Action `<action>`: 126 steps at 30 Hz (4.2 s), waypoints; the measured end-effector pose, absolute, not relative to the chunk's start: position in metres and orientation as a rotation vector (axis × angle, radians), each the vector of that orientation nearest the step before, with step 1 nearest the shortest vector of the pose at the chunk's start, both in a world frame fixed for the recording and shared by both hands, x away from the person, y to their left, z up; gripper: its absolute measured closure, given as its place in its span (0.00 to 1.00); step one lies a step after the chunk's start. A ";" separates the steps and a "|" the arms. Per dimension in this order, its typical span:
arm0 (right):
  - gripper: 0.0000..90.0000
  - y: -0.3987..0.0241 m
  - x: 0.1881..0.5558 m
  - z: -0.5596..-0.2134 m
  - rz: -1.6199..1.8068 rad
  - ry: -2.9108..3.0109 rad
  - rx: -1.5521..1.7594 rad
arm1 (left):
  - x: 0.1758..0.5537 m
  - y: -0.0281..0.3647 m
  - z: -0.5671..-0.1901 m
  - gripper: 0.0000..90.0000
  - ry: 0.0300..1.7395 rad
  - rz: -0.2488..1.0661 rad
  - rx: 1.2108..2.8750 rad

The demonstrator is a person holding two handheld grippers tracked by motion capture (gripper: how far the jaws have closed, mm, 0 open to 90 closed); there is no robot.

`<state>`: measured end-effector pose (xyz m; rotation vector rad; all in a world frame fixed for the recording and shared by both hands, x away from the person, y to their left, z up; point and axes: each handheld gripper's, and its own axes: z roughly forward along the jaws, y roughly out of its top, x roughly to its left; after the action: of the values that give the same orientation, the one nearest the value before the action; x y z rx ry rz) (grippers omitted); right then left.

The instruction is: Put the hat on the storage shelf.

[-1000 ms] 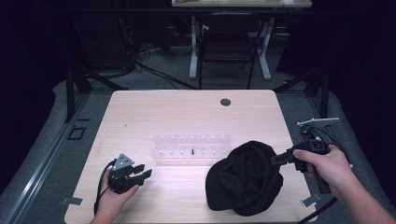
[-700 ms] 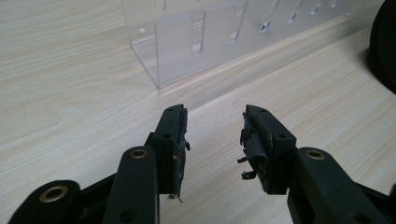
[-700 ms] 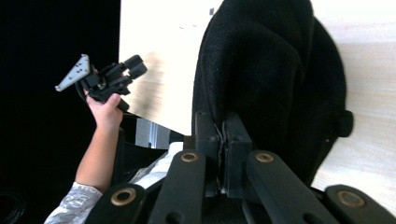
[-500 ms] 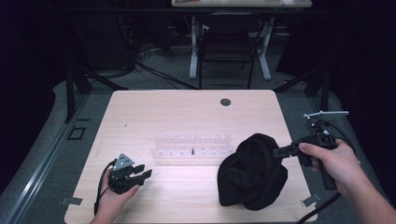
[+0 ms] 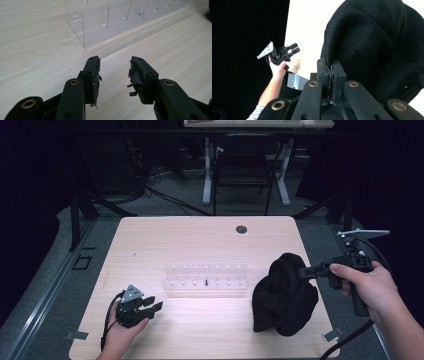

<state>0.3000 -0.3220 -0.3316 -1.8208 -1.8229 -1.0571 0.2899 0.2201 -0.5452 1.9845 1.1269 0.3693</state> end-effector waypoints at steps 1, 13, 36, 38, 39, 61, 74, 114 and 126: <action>0.98 -0.323 0.300 -0.331 -1.071 -1.813 -1.832 | 0.290 0.220 -0.545 0.65 1.128 0.370 1.986; 0.98 -0.322 0.303 -0.318 -1.118 -1.806 -1.830 | 0.290 0.219 -0.546 0.64 1.126 0.367 2.001; 0.98 -0.307 0.312 -0.289 -1.204 -1.838 -1.774 | 0.291 0.218 -0.548 0.56 1.116 0.367 1.998; 0.98 -0.305 0.314 -0.287 -1.227 -1.837 -1.759 | 0.291 0.217 -0.549 0.56 1.115 0.374 1.993; 0.98 -0.304 0.316 -0.285 -1.227 -1.838 -1.755 | 0.291 0.217 -0.549 0.56 1.115 0.374 1.992; 0.98 -0.268 0.350 -0.271 -1.259 -1.861 -1.720 | 0.293 0.218 -0.550 0.55 1.119 0.358 1.992; 0.98 -0.241 0.376 -0.270 -1.296 -1.863 -1.679 | 0.293 0.218 -0.549 0.55 1.115 0.348 2.008; 0.98 -0.182 0.423 -0.300 -1.284 -1.854 -1.677 | 0.292 0.205 -0.540 0.56 1.051 0.385 2.007; 0.98 -0.173 0.423 -0.304 -1.297 -1.842 -1.643 | 0.305 0.177 -0.501 0.62 0.932 0.413 2.010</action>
<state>0.4229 -0.1732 -0.3041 -1.6433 -1.8422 -1.2967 0.3054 0.1766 -0.5013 2.0100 0.9325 0.4127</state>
